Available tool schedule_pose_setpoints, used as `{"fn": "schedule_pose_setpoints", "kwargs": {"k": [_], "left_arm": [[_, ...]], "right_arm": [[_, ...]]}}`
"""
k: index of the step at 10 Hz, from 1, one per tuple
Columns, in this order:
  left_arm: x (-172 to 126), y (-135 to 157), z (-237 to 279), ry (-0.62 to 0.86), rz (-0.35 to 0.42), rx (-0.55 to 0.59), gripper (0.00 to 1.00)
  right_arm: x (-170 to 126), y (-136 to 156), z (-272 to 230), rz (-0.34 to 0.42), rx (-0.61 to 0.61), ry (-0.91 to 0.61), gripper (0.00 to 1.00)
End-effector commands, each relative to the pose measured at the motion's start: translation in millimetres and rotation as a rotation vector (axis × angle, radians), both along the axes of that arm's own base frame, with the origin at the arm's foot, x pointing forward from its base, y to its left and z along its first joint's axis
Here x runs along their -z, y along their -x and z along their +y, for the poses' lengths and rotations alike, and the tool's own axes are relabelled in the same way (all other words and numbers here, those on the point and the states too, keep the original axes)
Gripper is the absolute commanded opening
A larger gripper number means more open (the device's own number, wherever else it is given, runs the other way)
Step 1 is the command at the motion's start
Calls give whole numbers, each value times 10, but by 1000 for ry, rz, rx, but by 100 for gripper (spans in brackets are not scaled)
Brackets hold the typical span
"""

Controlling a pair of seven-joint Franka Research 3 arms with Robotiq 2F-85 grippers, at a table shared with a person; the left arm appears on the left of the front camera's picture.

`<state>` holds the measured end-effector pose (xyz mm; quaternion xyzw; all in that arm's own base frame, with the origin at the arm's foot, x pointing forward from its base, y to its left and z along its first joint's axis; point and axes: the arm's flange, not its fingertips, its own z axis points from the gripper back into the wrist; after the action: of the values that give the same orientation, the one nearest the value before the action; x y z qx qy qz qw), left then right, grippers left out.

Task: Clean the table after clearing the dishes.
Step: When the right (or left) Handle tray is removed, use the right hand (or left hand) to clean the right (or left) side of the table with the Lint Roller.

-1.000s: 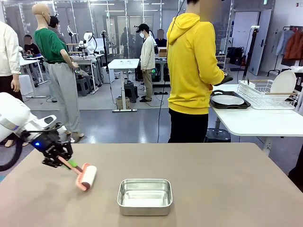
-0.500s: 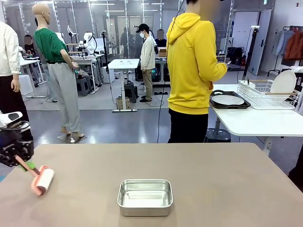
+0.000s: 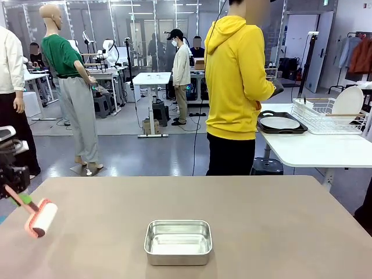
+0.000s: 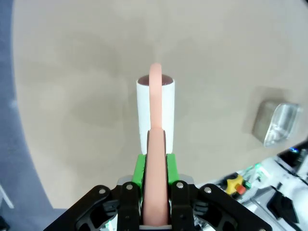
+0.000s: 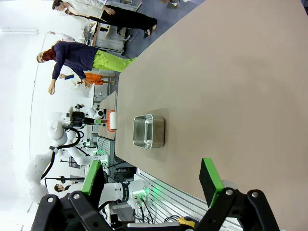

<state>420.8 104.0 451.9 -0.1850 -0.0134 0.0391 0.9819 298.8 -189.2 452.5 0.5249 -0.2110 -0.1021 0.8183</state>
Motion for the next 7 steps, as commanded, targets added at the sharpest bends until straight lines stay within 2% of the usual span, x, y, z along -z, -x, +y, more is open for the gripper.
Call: {"fn": "schedule_pose_setpoints", "kwargs": {"k": [1, 3, 4, 7], "left_arm": [[-532, 430, -109, 19, -157, 59, 21], [-693, 654, -153, 27, -224, 68, 21], [-704, 398, -139, -4, -158, 43, 21], [-704, 398, -139, -4, -158, 43, 21]], "right_arm": [[-23, -3, 8, -3, 0, -4, 100], [-23, -3, 8, -3, 0, -4, 100], [-23, -3, 8, -3, 0, -4, 100], [-23, -3, 8, -3, 0, -4, 100]]}}
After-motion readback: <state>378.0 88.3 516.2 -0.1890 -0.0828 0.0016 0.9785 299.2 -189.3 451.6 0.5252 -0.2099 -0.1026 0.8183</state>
